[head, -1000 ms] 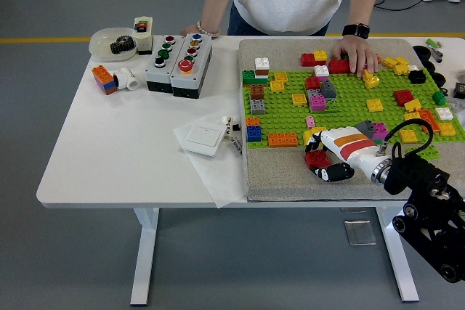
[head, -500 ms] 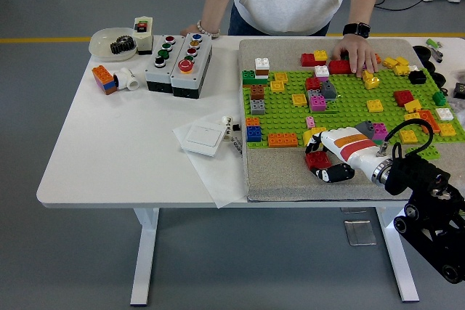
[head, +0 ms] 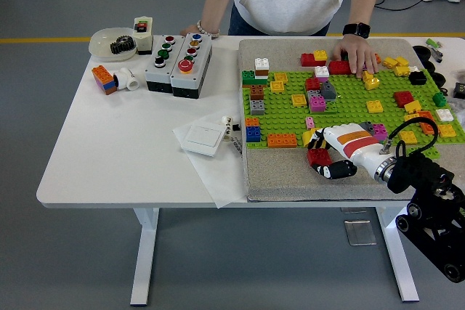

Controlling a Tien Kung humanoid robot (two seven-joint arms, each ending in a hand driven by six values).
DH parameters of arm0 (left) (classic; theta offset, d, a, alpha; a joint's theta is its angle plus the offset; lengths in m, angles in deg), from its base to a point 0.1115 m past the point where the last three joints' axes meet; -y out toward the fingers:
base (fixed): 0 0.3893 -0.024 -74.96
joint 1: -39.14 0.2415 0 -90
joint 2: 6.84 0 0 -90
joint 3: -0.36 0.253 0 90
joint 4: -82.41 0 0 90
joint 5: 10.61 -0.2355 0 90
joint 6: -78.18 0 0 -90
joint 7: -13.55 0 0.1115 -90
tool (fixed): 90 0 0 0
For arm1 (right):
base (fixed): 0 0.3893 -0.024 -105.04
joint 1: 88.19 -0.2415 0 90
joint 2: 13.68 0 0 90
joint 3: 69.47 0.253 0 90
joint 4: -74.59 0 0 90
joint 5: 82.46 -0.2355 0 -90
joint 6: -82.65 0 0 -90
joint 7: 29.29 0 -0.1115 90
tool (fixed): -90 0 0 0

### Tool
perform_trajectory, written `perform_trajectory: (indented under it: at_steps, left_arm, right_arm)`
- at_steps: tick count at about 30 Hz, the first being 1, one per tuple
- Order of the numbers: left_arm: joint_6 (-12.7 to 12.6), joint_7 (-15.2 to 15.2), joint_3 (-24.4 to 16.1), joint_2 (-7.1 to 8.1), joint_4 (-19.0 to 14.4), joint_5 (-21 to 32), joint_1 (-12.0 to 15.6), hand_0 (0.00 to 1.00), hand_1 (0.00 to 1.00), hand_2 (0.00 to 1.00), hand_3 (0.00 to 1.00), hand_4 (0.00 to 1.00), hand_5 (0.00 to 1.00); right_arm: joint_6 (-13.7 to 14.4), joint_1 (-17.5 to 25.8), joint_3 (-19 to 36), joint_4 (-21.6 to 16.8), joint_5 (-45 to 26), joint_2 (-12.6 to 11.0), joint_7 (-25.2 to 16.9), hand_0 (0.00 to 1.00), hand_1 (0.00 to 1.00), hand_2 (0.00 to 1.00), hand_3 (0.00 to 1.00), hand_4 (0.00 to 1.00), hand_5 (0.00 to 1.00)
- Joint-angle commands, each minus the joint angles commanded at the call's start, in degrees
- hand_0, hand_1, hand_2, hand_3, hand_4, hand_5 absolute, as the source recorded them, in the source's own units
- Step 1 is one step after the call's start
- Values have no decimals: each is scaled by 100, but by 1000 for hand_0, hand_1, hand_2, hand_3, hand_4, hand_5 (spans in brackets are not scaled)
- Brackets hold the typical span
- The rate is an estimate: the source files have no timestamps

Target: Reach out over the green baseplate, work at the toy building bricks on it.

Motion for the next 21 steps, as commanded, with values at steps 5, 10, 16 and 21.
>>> perform_trajectory:
  at_steps: [5, 10, 16, 21]
  left_arm:
    - [-1, 10, 13, -2, 1, 24, -3, 801, 810, 825, 652, 663, 644]
    - [0, 15, 21, 2, 0, 41, -3, 800, 810, 825, 653, 663, 644]
    - [-2, 22, 34, 7, 1, 68, -9, 801, 809, 825, 652, 662, 643]
    - [-4, 26, 40, 9, -1, 82, -15, 801, 809, 824, 652, 663, 643]
  right_arm:
    - [18, 9, 39, -70, 17, -21, 3, 449, 480, 538, 536, 703, 152]
    - [26, -18, 132, -224, 62, -58, 23, 448, 480, 538, 541, 704, 151]
    - [55, -102, 187, -255, 84, -50, 29, 456, 486, 538, 543, 698, 144]
    - [138, -251, 202, -102, 145, 1, 23, 464, 481, 541, 542, 691, 139]
